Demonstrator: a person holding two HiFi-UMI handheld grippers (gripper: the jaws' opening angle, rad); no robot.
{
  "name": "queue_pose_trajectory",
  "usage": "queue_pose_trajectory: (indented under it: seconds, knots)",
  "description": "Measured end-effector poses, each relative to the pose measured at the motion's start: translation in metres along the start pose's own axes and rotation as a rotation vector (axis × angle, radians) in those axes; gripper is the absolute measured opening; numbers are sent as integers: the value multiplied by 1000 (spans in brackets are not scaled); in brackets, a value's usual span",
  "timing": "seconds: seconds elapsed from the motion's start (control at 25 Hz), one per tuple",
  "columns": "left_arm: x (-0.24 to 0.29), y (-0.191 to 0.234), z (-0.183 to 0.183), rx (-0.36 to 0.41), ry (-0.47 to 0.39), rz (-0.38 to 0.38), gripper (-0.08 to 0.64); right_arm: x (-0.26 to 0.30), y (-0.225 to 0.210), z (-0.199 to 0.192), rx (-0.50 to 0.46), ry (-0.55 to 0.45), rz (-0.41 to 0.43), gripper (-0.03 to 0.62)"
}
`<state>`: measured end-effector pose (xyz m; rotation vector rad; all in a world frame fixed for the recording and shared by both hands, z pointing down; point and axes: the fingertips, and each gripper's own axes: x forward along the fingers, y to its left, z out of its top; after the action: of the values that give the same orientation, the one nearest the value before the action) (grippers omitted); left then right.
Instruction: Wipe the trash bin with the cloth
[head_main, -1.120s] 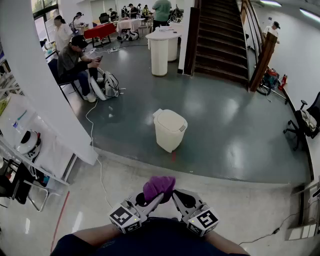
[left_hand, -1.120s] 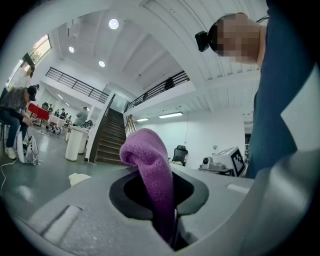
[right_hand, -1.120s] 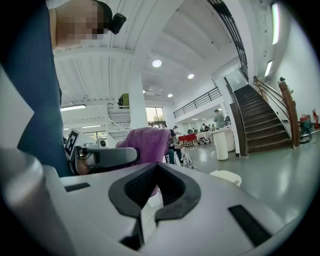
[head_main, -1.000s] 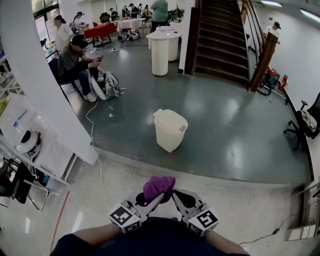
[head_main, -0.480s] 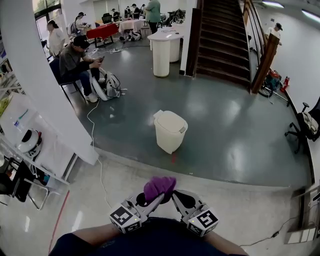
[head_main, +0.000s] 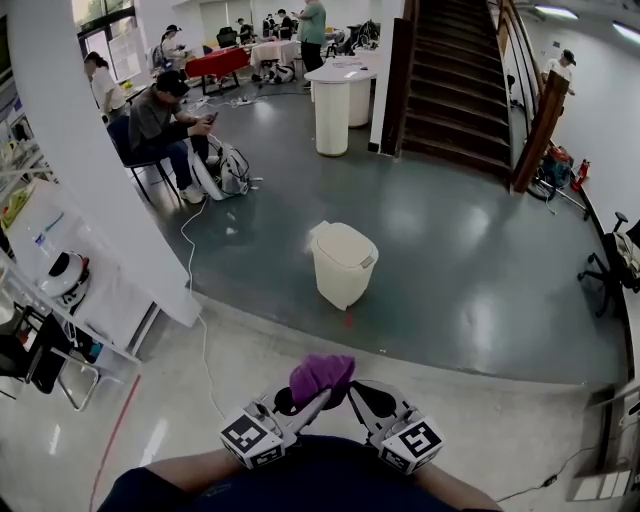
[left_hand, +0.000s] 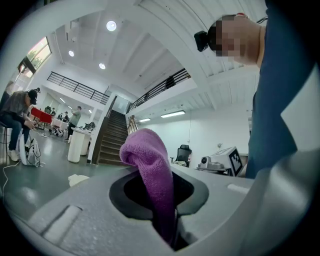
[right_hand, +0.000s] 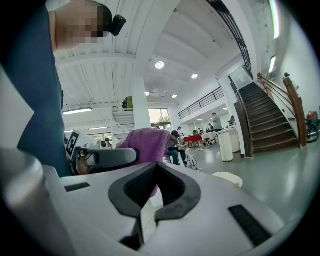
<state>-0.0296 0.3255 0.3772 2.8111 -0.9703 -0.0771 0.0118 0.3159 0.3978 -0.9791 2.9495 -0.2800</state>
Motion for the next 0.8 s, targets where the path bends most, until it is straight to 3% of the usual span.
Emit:
queue_pose_trajectory:
  seconds: [0.4, 0.8]
  knots:
    - [25, 20, 4, -11, -7, -7, 58, 7, -34, 1, 11, -3, -26, 10]
    - [72, 129, 18, -24, -16, -79, 58, 96, -103, 13, -9, 26, -116, 10]
